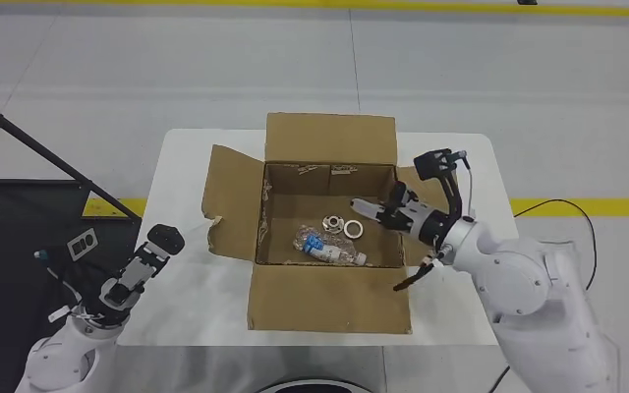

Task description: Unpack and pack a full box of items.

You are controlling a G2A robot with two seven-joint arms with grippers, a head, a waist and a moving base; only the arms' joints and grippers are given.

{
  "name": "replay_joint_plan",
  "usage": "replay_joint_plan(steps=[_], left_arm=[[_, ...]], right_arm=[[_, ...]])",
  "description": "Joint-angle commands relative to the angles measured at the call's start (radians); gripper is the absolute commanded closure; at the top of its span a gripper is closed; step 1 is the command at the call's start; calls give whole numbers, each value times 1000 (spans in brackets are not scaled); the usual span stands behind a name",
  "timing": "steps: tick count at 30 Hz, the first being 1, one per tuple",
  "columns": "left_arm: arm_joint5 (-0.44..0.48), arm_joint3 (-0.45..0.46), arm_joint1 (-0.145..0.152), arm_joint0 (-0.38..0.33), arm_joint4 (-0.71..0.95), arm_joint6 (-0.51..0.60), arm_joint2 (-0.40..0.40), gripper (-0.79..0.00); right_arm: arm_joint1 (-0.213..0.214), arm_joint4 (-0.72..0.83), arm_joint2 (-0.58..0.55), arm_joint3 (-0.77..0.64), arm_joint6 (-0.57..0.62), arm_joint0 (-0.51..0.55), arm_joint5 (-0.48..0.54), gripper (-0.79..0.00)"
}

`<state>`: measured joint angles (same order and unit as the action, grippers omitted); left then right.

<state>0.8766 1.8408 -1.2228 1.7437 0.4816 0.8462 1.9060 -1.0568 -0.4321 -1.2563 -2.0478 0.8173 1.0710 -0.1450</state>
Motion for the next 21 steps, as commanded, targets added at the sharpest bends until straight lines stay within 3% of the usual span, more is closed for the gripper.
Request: replay_joint_plan(steps=[1, 17, 21], left_arm=[[0, 0, 0, 0, 1, 0, 0, -785], [0, 0, 0, 0, 1, 0, 0, -785], [0, 0, 0, 0, 1, 0, 0, -785]], right_arm=[[1, -3, -5, -4, 5, 3, 2, -785], [1, -3, -5, -4, 5, 3, 2, -785], [4, -167, 50, -14, 68, -34, 13, -785]])
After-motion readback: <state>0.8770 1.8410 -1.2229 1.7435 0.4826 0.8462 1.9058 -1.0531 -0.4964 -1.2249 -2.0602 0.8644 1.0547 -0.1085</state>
